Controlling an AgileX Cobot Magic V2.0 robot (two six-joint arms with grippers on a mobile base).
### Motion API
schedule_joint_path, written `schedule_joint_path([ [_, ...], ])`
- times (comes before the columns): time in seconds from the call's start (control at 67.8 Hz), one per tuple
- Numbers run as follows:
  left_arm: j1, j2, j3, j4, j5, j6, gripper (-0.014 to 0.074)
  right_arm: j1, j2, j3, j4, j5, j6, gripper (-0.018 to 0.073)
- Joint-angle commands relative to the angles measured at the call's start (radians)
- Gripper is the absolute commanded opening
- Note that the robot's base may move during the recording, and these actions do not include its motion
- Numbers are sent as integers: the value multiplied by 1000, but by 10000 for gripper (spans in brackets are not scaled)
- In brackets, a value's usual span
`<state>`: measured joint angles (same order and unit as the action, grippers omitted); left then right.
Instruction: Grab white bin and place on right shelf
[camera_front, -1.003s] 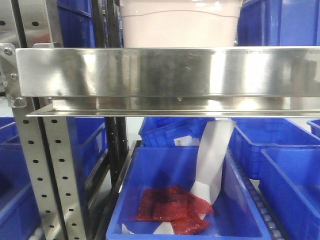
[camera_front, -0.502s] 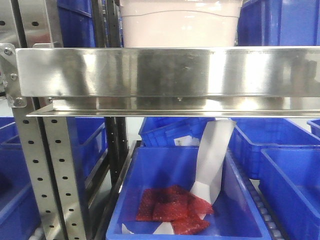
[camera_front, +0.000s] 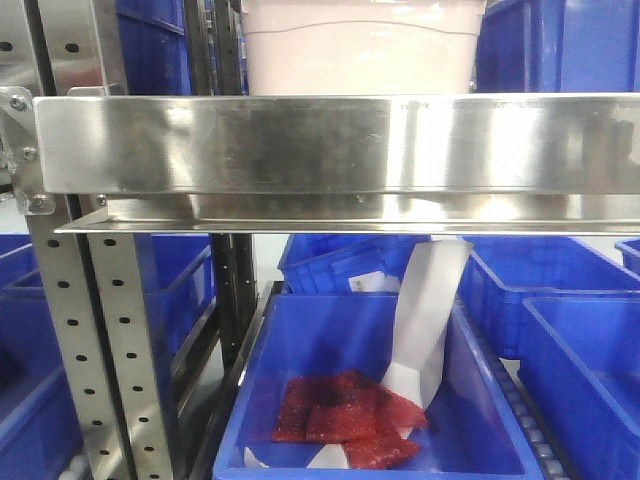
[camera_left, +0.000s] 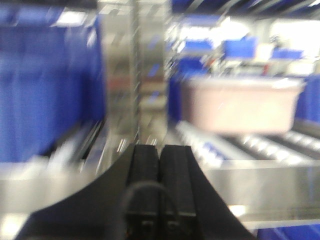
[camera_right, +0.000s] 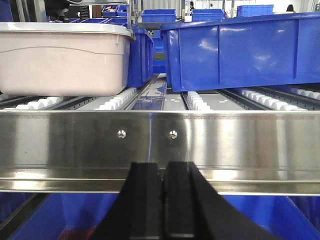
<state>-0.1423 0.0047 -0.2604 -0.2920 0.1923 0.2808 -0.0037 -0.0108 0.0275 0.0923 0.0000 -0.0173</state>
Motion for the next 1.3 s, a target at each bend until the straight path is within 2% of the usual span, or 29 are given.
schedule_joint_path([
  [0.0,-7,-16,38,183,-69,-251,-118,-7,-18,1,-7,-93,0,56],
  [0.103,-7,-26,135,191,-129,-255,-118,-7,-18,1,-7,-93,0,56],
  [0.266,-7,-26,292,210,-292,-255,-118,-7,-18,1,-7,-93,0,56],
  [0.325,-7,-26,284,201,-209,-255,-118,-7,-18,1,-7,-93,0,56],
  [0.413,-7,-26,287,205,-192,-245,-118,-7,-18,1,-7,-93,0,56],
  [0.605,-7,-26,287,214,-205,-245,-118,-7,-18,1,-7,-93,0,56],
  [0.752,-7,-26,287,221,-280,-245,-118,-7,-18,1,-7,-93,0,56],
  [1.283,-7,-26,287,221,-280,-245,-118,-7,-18,1,-7,-93,0,56],
])
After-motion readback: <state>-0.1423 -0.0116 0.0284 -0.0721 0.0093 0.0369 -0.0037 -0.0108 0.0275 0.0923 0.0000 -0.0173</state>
